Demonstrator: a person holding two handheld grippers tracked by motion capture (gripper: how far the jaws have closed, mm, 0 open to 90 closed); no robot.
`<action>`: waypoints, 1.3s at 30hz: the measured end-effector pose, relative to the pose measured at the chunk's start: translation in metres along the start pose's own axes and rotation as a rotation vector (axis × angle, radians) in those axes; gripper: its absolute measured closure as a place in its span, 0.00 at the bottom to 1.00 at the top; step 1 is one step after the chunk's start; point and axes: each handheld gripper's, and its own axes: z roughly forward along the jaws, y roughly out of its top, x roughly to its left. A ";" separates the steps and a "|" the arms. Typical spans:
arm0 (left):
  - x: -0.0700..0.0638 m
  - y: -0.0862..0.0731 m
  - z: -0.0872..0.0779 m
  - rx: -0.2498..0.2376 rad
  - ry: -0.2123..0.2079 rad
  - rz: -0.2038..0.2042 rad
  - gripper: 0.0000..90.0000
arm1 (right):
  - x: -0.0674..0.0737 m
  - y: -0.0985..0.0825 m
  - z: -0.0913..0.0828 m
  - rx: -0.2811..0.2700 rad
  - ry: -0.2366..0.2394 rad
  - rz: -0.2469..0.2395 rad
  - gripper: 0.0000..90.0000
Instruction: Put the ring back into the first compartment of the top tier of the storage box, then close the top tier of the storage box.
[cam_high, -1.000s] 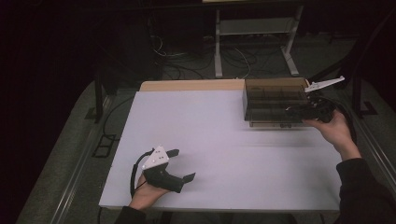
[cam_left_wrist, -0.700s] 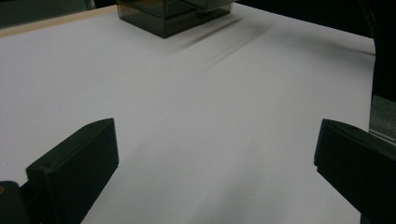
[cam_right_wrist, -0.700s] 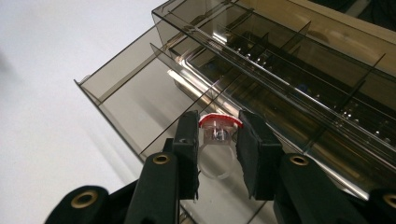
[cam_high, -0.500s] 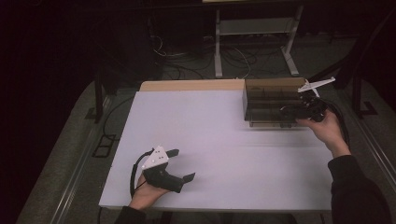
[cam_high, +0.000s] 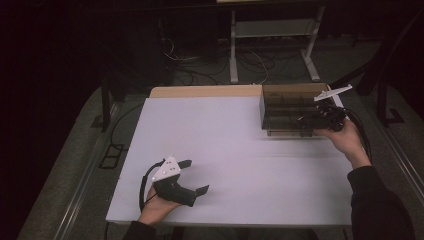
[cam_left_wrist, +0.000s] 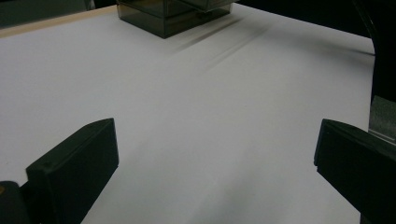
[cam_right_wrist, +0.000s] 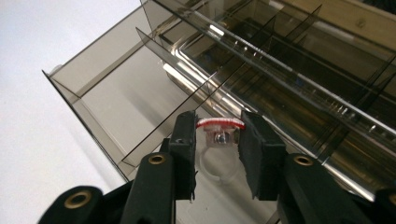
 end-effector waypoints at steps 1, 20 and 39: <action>0.000 0.000 0.000 0.001 0.000 0.000 0.00 | 0.000 0.000 0.000 0.002 0.001 0.003 0.72; 0.000 0.000 0.000 0.000 0.001 0.000 0.00 | 0.009 0.001 -0.014 -0.028 0.011 -0.004 0.59; -0.001 0.000 0.001 0.003 -0.002 0.003 0.00 | 0.025 -0.010 -0.040 -0.059 0.052 -0.012 0.38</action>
